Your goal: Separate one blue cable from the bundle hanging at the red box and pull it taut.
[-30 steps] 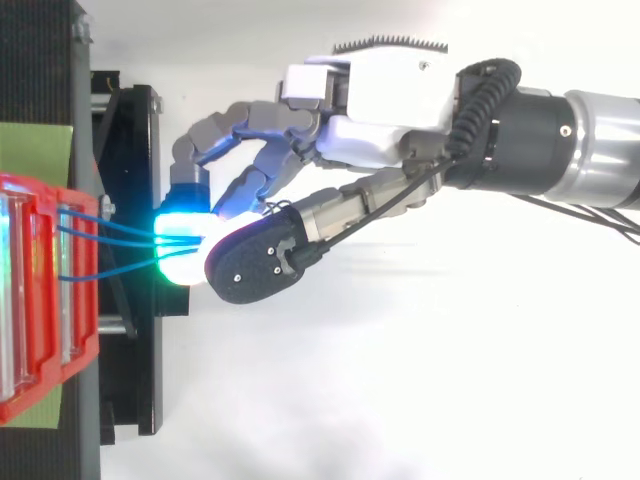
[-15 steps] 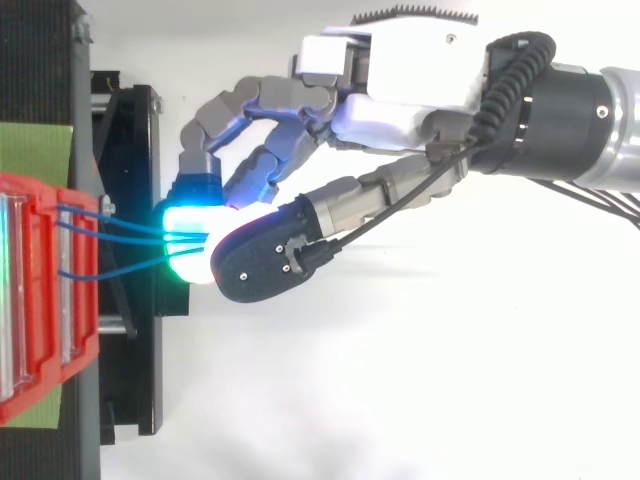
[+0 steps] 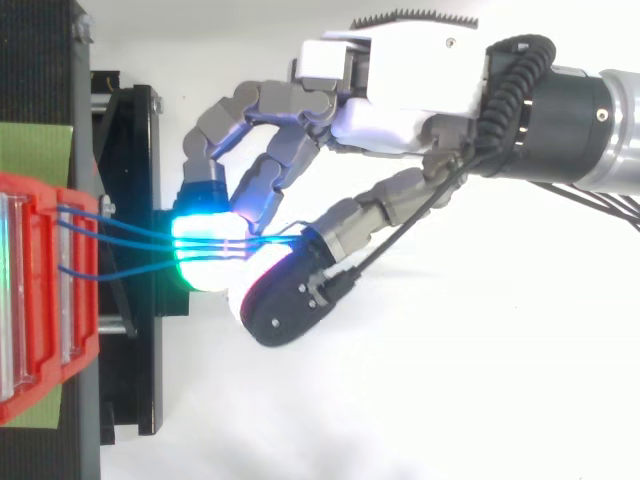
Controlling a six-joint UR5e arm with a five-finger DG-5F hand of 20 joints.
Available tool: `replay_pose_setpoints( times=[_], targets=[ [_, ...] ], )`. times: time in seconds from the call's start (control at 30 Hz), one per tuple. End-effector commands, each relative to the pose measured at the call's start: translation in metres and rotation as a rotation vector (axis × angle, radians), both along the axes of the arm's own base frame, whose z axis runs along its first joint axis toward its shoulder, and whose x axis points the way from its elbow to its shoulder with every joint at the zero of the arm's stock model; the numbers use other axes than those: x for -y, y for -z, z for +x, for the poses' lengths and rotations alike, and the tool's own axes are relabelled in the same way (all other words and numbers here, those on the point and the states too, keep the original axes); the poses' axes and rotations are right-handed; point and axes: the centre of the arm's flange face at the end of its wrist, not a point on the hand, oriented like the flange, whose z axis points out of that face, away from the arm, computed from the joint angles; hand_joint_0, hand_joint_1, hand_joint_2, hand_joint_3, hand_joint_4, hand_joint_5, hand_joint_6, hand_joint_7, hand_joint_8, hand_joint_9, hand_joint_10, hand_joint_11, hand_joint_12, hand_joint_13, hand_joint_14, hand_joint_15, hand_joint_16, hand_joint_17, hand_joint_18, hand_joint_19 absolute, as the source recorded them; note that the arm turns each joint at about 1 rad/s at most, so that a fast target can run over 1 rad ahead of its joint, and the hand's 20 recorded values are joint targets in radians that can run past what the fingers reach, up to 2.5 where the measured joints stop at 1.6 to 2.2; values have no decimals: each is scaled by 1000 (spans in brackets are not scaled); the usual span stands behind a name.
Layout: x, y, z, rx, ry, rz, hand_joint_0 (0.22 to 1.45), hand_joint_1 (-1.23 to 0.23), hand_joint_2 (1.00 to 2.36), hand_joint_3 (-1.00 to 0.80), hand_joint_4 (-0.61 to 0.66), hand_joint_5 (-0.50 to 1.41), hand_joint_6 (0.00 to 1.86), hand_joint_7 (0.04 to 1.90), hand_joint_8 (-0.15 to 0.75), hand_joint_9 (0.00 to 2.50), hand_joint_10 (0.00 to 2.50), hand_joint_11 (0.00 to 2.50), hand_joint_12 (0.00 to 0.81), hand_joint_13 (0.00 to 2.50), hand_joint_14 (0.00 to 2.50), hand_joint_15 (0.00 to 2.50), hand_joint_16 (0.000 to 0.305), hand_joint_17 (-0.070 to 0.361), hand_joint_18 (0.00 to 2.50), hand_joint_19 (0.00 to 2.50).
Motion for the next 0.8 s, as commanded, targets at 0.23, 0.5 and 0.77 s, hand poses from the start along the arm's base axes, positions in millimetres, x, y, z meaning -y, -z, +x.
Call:
replay_pose_setpoints(
  times=[0.23, 0.5, 0.77],
  targets=[
    [0, 0, 0, -3, 1, 0, 520, -558, 1000, -500, 155, -179, 905, 971, 382, 1114, 17, 962, 373, 968, 20, 573, 45, 101, 763, 491],
    [0, 0, 0, -1, 1, 0, 635, -689, 1020, -232, 122, -187, 907, 1157, 374, 1076, 17, 979, 363, 949, 19, 586, 43, 96, 752, 511],
    [0, 1, 0, -1, 1, 0, 804, -882, 1023, -223, 13, -219, 970, 1104, 342, 1010, 16, 1021, 348, 917, 19, 598, 43, 96, 683, 517]
  ],
)
